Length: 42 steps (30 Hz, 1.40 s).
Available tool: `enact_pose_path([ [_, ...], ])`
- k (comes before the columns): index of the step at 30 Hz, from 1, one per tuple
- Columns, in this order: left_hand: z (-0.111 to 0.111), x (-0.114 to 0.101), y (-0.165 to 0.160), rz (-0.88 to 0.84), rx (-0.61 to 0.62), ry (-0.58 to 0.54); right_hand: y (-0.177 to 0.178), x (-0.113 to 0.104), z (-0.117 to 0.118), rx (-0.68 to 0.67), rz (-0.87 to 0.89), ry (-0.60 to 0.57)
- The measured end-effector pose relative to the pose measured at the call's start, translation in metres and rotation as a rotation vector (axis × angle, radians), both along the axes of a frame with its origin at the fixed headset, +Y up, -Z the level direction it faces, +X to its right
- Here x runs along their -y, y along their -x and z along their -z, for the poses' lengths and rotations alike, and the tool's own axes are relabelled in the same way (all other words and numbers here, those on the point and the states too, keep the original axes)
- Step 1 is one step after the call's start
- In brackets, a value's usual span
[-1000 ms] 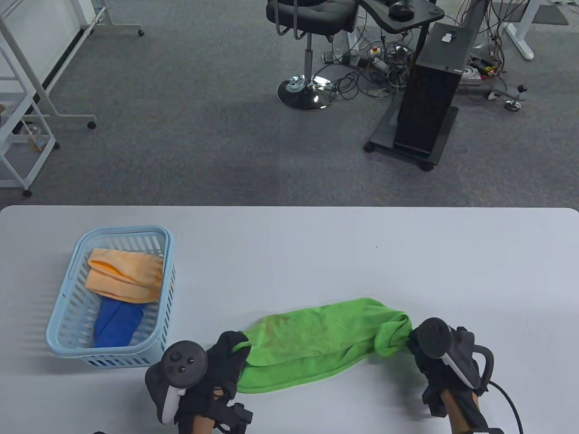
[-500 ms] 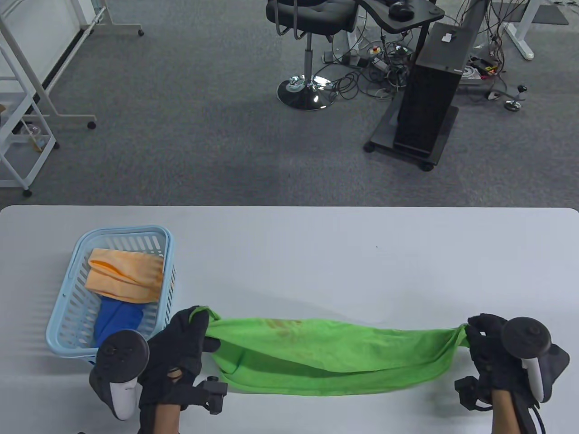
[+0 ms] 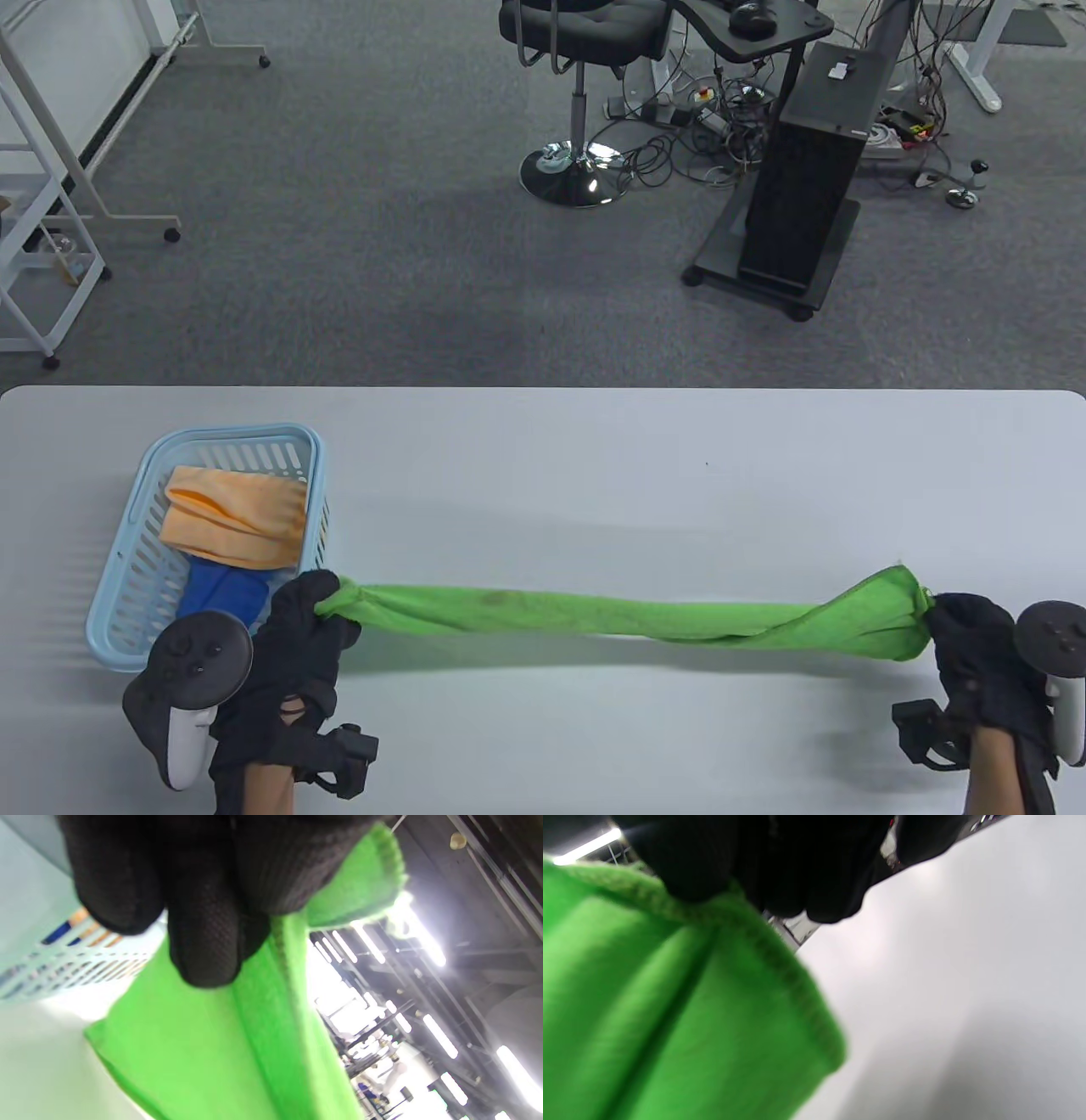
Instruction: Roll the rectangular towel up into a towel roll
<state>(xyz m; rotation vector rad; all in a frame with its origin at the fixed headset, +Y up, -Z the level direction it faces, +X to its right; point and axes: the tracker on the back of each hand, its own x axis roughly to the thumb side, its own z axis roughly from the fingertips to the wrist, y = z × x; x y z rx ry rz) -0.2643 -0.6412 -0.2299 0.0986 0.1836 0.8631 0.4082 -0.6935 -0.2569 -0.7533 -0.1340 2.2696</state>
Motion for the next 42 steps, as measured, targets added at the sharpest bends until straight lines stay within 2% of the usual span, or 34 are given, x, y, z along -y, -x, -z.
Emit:
enact_pose_path([
  [5, 0.007, 0.014, -0.031, 0.206, 0.040, 0.074, 0.018, 0.002, 0.006, -0.082, 0.080, -0.014],
  [8, 0.009, 0.025, -0.047, 0.272, 0.020, 0.054, 0.028, 0.001, 0.008, -0.108, 0.086, -0.046],
  [13, 0.013, 0.049, -0.056, 0.185, 0.018, 0.030, 0.034, -0.005, 0.008, -0.128, 0.158, -0.158],
  [15, 0.012, 0.057, -0.055, 0.133, 0.006, 0.016, 0.032, -0.005, 0.006, -0.119, 0.256, -0.226],
  [17, 0.011, 0.058, -0.053, 0.094, -0.008, -0.029, 0.032, 0.002, 0.006, -0.159, 0.472, -0.248],
  [18, 0.010, 0.058, -0.052, 0.097, -0.014, -0.036, 0.033, 0.006, 0.006, -0.130, 0.460, -0.242],
  [20, 0.007, 0.056, -0.051, 0.096, -0.041, -0.074, 0.036, 0.017, 0.010, -0.123, 0.245, -0.181],
  [24, 0.006, 0.060, -0.050, 0.090, -0.029, -0.051, 0.051, 0.032, 0.017, -0.278, -0.010, 0.010],
  [27, 0.005, 0.063, -0.050, 0.058, -0.023, -0.036, 0.063, 0.030, 0.021, -0.343, -0.179, 0.144],
  [30, 0.004, 0.064, -0.048, 0.039, -0.016, -0.030, 0.065, 0.028, 0.020, -0.419, -0.243, 0.230],
  [34, 0.003, 0.066, -0.046, 0.000, -0.007, -0.022, 0.060, 0.026, 0.012, -0.350, -0.319, 0.204],
  [39, 0.002, 0.066, -0.048, 0.009, -0.004, -0.016, 0.053, 0.035, 0.006, -0.295, -0.382, 0.194],
  [42, 0.003, 0.067, -0.048, 0.014, 0.006, -0.003, 0.050, 0.041, 0.005, -0.301, -0.426, 0.232],
])
